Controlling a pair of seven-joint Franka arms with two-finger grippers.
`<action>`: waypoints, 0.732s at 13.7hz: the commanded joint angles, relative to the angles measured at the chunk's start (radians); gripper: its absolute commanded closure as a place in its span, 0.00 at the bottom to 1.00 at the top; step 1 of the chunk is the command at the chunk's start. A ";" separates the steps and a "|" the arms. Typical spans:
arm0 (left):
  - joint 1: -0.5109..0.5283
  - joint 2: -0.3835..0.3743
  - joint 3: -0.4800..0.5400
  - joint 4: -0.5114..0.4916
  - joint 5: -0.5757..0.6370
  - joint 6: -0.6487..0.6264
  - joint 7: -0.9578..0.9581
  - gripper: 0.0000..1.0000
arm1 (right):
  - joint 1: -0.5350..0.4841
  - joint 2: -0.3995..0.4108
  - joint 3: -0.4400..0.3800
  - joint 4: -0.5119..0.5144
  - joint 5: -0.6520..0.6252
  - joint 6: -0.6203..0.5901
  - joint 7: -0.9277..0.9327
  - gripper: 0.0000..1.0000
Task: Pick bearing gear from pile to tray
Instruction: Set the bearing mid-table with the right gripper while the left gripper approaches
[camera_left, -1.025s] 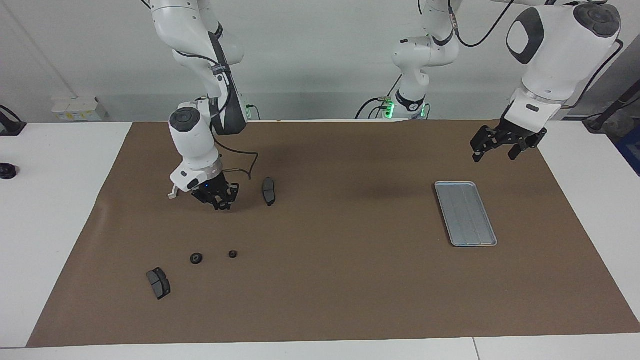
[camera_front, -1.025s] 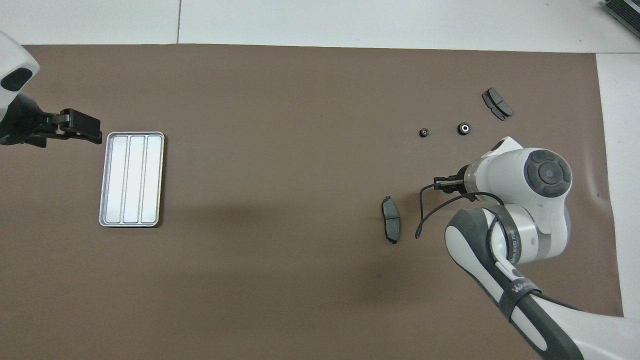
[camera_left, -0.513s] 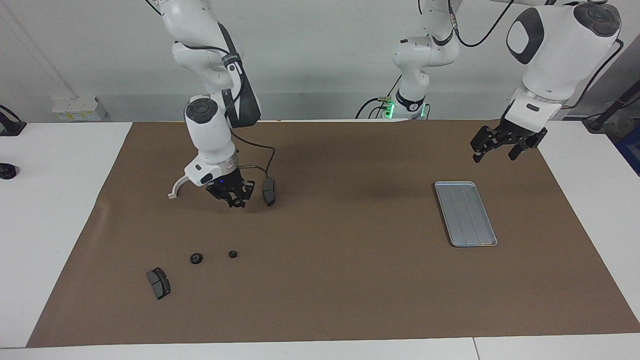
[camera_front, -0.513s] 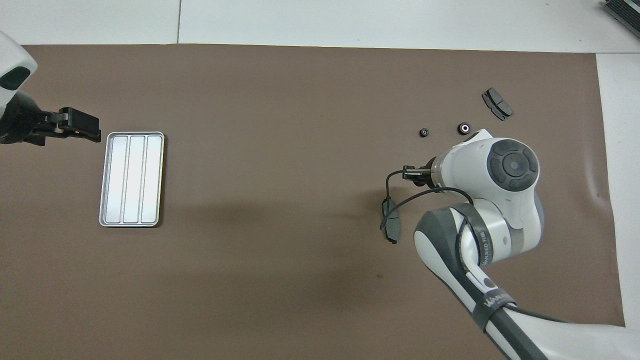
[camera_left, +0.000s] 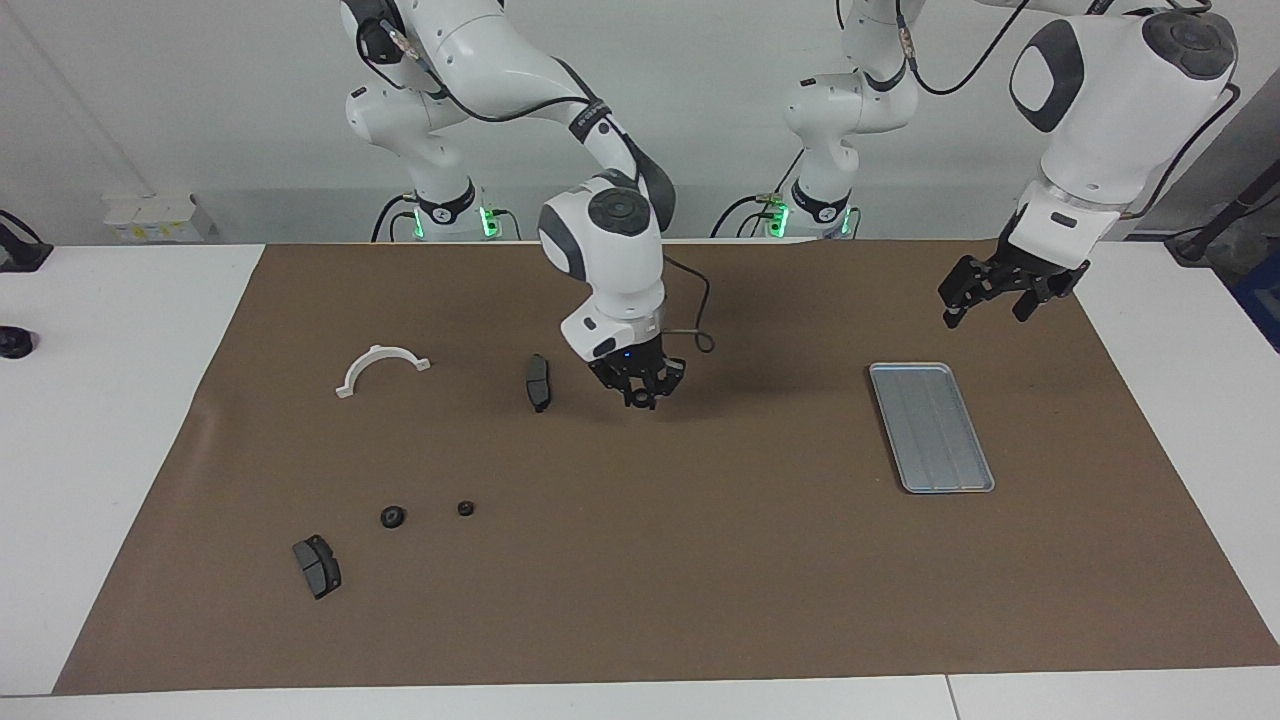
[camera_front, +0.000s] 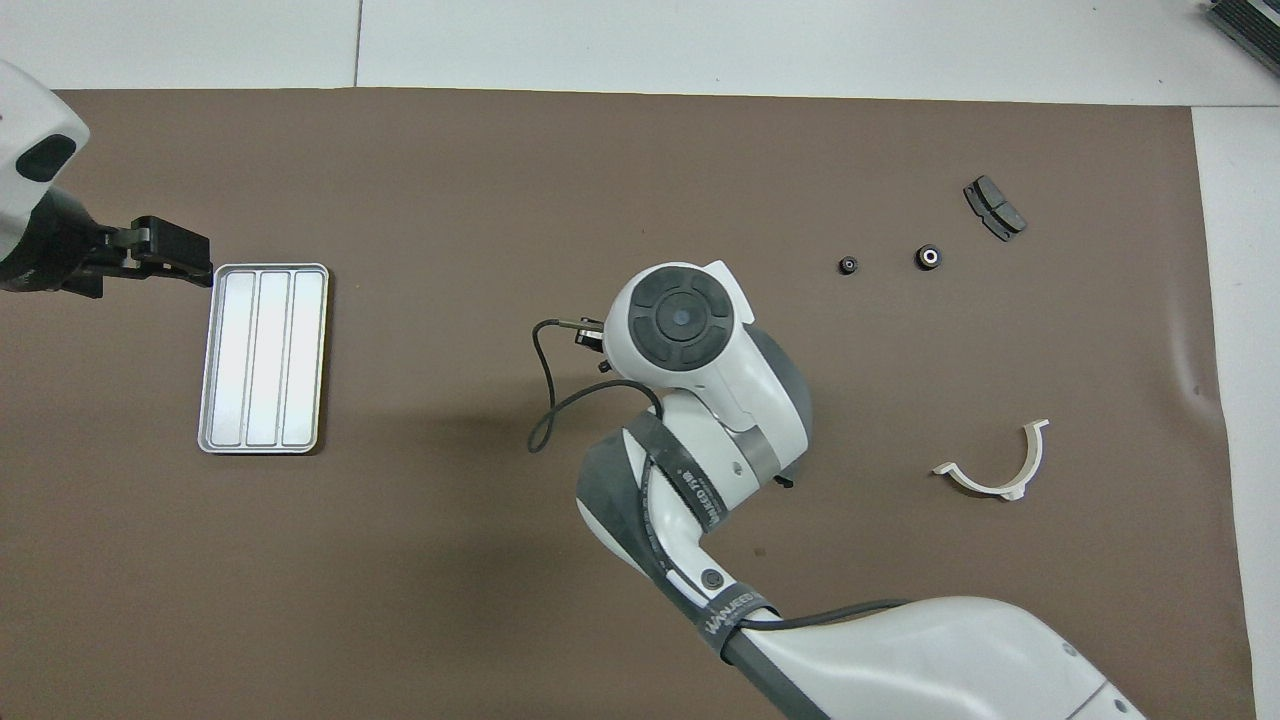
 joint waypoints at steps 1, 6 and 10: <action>-0.047 0.008 0.006 -0.032 -0.007 0.050 -0.073 0.00 | 0.056 0.164 -0.004 0.255 -0.024 -0.102 0.090 1.00; -0.085 0.071 0.006 -0.029 -0.032 0.144 -0.159 0.00 | 0.128 0.235 -0.003 0.312 -0.023 -0.059 0.135 1.00; -0.099 0.122 0.004 -0.009 -0.067 0.211 -0.218 0.00 | 0.139 0.230 -0.003 0.258 -0.024 -0.002 0.135 1.00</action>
